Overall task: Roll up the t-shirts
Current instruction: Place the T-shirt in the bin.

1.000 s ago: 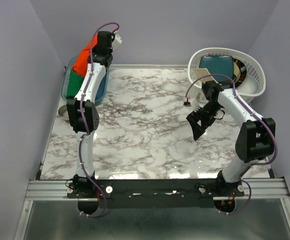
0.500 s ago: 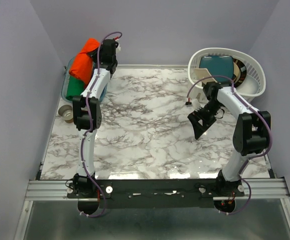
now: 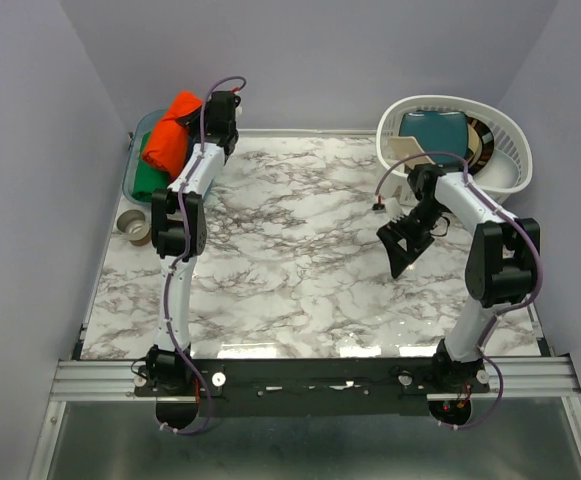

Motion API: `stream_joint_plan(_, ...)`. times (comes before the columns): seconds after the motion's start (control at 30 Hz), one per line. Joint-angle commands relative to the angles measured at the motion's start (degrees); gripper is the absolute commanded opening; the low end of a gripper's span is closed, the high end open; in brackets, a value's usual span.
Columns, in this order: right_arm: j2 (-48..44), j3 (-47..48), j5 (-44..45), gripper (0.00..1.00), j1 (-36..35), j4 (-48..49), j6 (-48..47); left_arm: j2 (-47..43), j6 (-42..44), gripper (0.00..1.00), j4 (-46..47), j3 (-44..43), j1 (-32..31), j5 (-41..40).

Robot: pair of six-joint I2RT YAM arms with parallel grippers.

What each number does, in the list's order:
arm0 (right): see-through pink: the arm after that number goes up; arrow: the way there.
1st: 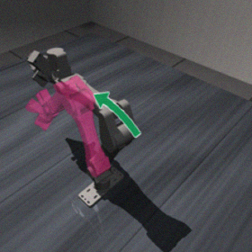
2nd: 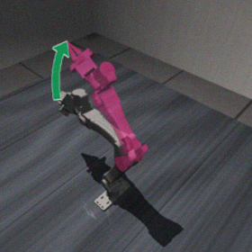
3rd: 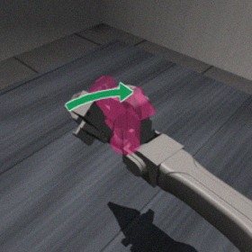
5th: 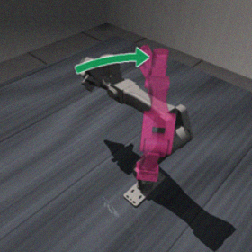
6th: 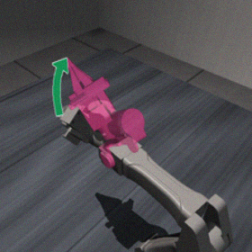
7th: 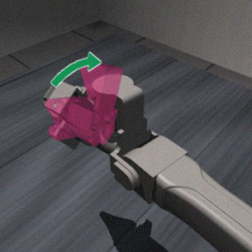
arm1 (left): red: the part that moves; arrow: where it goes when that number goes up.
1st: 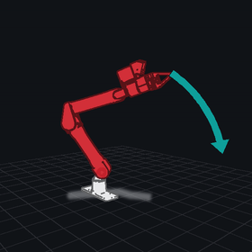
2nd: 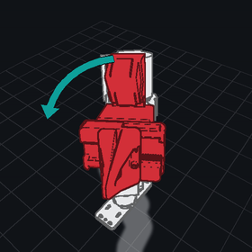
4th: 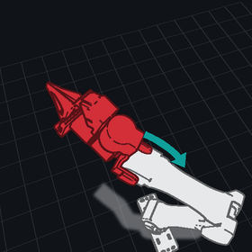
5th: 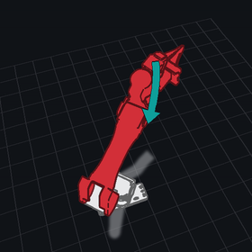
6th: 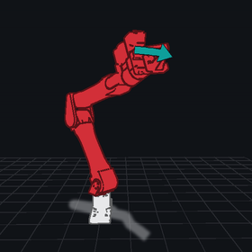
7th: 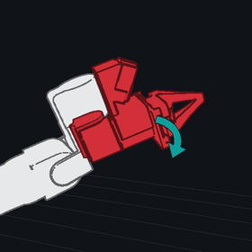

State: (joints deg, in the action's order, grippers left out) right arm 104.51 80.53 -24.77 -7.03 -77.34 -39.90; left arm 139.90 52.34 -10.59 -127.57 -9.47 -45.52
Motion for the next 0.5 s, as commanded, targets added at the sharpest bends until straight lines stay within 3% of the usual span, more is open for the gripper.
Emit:
stream_joint_plan(0.0,1.13,2.00,1.92,1.00,0.87,-7.03,-0.88,3.71,1.19,0.00,3.64,-1.02,0.69,-3.00)
stream_joint_plan(0.47,5.09,3.85,7.55,1.00,0.87,-9.58,-0.97,12.86,1.53,0.00,3.82,-3.04,1.83,-4.49)
